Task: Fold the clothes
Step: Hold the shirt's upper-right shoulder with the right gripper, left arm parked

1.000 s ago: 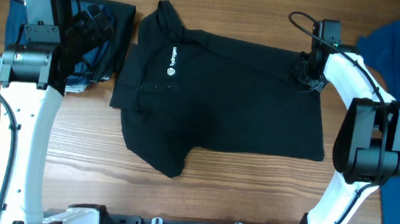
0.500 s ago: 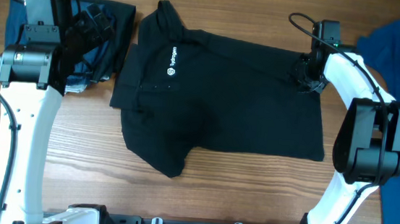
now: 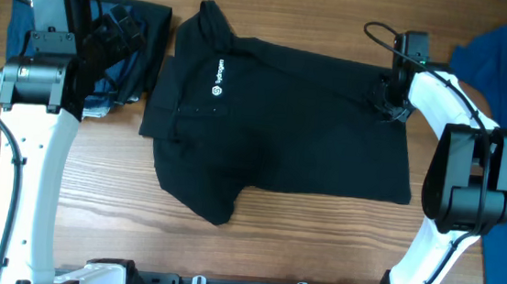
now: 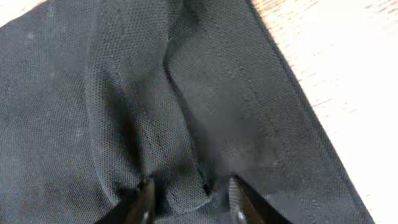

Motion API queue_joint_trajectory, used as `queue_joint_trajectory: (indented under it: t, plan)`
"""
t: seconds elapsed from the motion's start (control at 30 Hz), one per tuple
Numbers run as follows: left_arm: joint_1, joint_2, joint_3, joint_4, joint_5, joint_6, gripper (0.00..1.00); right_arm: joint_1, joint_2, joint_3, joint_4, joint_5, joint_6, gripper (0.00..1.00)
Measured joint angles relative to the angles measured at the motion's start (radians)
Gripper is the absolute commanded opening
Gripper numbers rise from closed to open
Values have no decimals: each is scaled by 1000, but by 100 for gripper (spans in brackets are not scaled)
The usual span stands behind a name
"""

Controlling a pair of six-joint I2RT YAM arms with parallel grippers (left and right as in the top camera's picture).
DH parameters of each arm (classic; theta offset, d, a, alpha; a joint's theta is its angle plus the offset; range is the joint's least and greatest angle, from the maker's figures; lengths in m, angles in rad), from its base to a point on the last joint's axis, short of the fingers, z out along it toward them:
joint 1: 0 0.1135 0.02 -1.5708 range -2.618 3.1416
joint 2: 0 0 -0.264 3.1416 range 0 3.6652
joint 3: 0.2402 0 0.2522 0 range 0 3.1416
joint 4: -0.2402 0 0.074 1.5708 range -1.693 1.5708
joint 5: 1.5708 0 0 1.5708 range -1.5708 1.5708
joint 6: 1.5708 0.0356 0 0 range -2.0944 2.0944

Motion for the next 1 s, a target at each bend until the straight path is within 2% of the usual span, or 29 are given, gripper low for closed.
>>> queue_joint_trajectory:
  t: [0.27, 0.57, 1.0]
  plan:
    - [0, 0, 0, 0, 0, 0, 100, 0, 0, 0, -5, 0, 1, 25]
    - [0, 0, 0, 0, 0, 0, 100, 0, 0, 52, -50, 0, -33, 40]
    - [0, 0, 0, 0, 0, 0, 100, 0, 0, 58, -52, 0, -38, 40]
